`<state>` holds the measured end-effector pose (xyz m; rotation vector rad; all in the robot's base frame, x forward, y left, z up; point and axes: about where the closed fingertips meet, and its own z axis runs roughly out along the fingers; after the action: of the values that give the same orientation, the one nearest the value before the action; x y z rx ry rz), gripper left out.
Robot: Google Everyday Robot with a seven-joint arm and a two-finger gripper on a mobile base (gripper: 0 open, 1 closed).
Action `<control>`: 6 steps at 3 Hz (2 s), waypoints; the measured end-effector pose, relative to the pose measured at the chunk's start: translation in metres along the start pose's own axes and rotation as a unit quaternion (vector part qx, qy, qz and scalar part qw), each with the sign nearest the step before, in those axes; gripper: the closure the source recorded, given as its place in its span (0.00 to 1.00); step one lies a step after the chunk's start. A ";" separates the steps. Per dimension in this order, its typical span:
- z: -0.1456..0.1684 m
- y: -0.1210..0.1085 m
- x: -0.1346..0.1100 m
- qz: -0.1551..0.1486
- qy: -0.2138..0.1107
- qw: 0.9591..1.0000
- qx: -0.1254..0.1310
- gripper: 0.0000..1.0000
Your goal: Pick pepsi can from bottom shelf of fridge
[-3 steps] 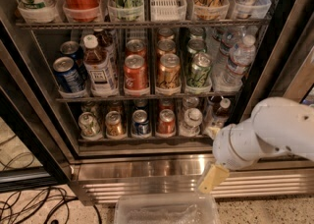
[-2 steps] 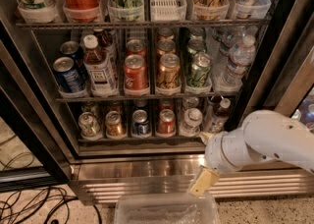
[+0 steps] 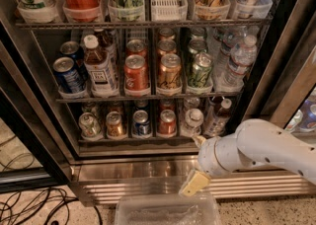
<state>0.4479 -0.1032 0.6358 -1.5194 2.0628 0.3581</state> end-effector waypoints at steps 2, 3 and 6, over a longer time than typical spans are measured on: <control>0.040 0.023 -0.008 0.020 -0.063 0.998 0.014 0.00; 0.056 0.024 -0.031 0.059 -0.121 0.989 0.056 0.00; 0.078 0.008 -0.074 0.137 -0.200 0.961 0.136 0.00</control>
Offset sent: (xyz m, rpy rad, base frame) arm 0.0126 0.0636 -0.0414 0.2777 -0.1963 -0.1492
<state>0.4774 -0.0021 0.6138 -0.9143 1.9000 0.4250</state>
